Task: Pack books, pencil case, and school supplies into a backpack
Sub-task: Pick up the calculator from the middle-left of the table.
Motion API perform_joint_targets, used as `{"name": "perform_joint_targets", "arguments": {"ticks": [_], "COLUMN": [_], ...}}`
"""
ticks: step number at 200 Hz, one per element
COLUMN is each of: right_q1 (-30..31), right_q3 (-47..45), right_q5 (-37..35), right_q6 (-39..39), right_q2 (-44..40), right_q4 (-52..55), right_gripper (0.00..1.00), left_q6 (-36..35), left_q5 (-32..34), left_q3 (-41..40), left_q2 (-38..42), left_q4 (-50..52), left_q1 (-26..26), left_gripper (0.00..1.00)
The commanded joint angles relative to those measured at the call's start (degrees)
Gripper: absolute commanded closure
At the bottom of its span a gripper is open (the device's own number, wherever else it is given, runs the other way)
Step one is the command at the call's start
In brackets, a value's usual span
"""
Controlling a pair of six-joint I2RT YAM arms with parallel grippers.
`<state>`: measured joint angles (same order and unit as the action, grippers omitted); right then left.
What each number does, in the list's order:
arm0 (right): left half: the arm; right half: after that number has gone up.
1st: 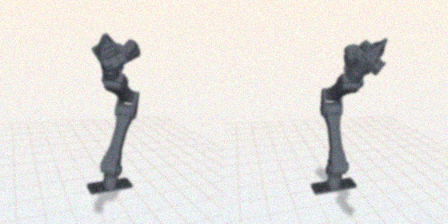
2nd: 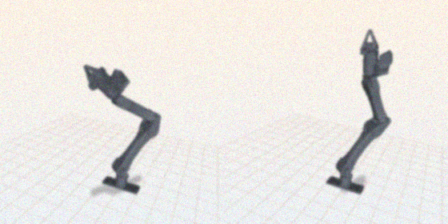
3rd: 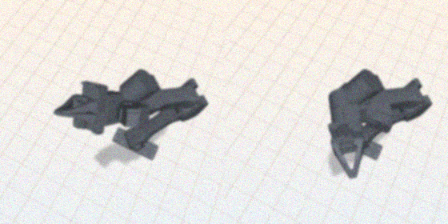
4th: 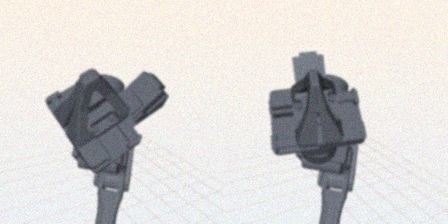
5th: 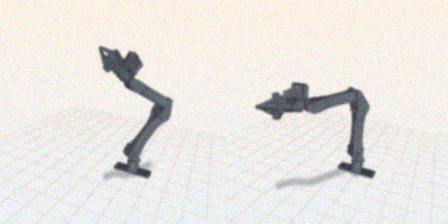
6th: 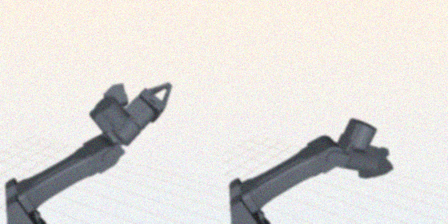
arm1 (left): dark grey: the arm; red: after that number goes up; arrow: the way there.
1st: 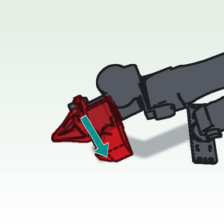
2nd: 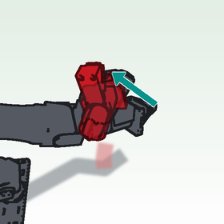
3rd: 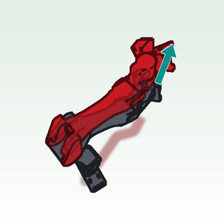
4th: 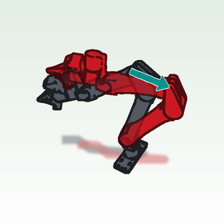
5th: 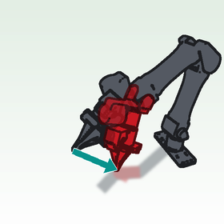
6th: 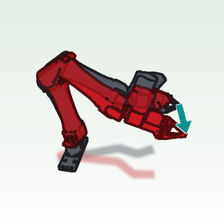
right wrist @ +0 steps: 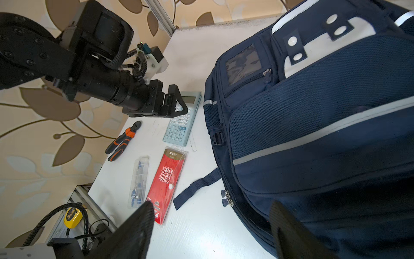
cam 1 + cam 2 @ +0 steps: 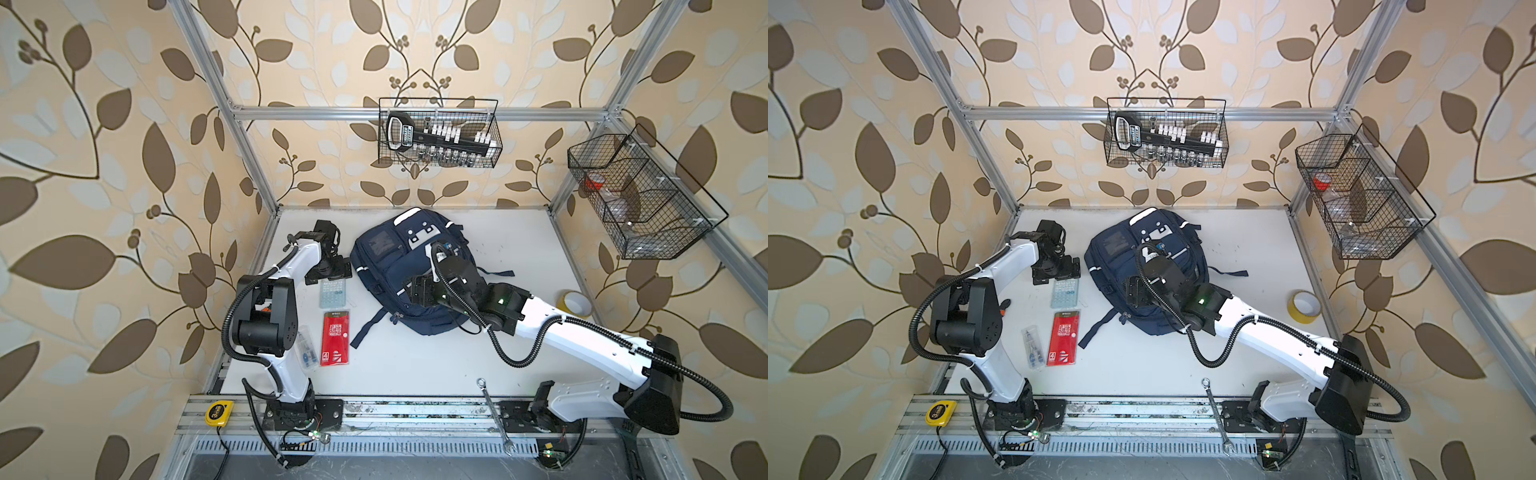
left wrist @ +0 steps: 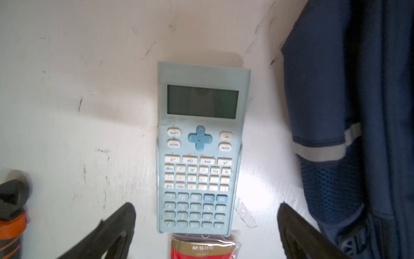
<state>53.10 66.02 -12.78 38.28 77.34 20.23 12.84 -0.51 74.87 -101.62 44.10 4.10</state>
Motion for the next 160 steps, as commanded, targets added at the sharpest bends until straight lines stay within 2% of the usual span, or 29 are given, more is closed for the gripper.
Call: {"name": "perform_joint_targets", "arguments": {"ticks": [1,19,69,81,118,160], "right_q1": [-0.1,-0.1,-0.2,-0.3,-0.4,-0.7], "right_q3": [1.5,0.6,-1.5,-1.5,-1.5,-1.7], "right_q5": [1.2,0.9,1.3,1.1,1.1,1.1], "right_q6": [-0.8,-0.8,-0.2,-0.2,-0.1,0.0], "right_q2": [0.9,0.2,-0.5,-0.6,-1.5,-1.8], "right_q4": [-1.1,-1.3,-2.4,-2.3,-2.2,-2.2], "right_gripper": [0.18,0.18,0.19,0.2,0.28,0.28], "left_q6": [2.0,1.1,1.7,1.6,1.7,1.8], "left_q5": [-2.8,-1.3,1.7,1.9,1.9,2.3], "left_q3": [-3.5,-5.6,-5.0,-4.8,-3.5,-2.7], "left_q2": [-0.5,-1.1,-5.7,-6.4,-7.8,-5.8], "left_q4": [-0.4,-1.6,-2.0,-2.3,-1.5,-0.3], "left_q1": [0.1,0.1,0.0,0.0,0.0,0.1], "left_gripper": [0.01,0.01,0.01,0.06,0.26,0.33]}}
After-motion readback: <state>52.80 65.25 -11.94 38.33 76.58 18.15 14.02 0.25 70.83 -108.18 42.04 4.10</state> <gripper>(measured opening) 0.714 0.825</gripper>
